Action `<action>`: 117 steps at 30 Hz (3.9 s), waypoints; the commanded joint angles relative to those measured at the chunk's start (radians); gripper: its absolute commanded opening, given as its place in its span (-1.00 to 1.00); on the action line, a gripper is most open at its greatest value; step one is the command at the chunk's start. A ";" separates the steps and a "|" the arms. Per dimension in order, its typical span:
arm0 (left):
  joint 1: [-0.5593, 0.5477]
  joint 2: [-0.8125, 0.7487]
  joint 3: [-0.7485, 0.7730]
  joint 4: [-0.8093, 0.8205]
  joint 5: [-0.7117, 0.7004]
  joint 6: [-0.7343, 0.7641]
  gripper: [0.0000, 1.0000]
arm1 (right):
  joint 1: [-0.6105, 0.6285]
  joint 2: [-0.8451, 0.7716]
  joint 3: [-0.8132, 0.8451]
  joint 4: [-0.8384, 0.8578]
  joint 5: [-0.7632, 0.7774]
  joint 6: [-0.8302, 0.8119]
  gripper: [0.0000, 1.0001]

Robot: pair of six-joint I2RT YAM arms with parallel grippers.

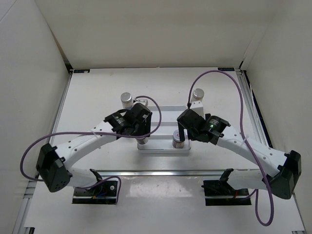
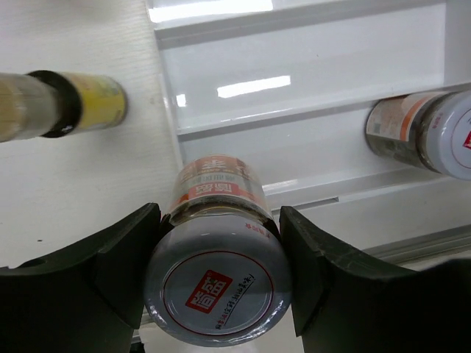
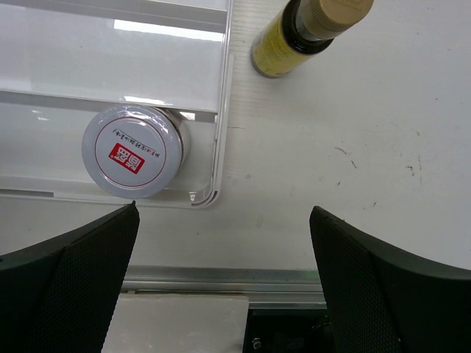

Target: Organize the condiment bottles

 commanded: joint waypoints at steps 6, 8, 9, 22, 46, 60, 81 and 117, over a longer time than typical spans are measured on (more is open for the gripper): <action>-0.038 0.090 -0.033 0.159 -0.014 0.000 -0.38 | -0.008 -0.075 -0.011 -0.056 0.063 0.040 1.00; -0.038 0.111 -0.062 0.200 -0.003 0.000 -0.38 | -0.008 -0.098 -0.020 -0.065 0.072 0.040 1.00; -0.038 0.111 -0.072 0.213 -0.003 0.009 -0.38 | -0.008 -0.098 -0.020 -0.065 0.072 0.040 1.00; -0.047 0.163 -0.087 0.264 -0.011 0.020 1.00 | -0.112 -0.116 0.001 -0.092 0.103 0.015 1.00; 0.029 -0.147 0.118 -0.006 -0.154 0.123 1.00 | -0.502 0.201 0.105 0.266 -0.251 -0.340 1.00; 0.120 -0.184 0.048 -0.016 -0.108 0.123 1.00 | -0.540 0.292 0.105 0.300 -0.307 -0.331 -0.25; 0.236 -0.193 -0.003 -0.016 -0.071 0.123 1.00 | -0.413 0.238 0.345 0.140 -0.431 -0.349 -0.99; 0.305 -0.102 -0.132 0.167 -0.083 0.138 1.00 | -0.316 0.219 0.338 0.168 -0.277 -0.329 0.98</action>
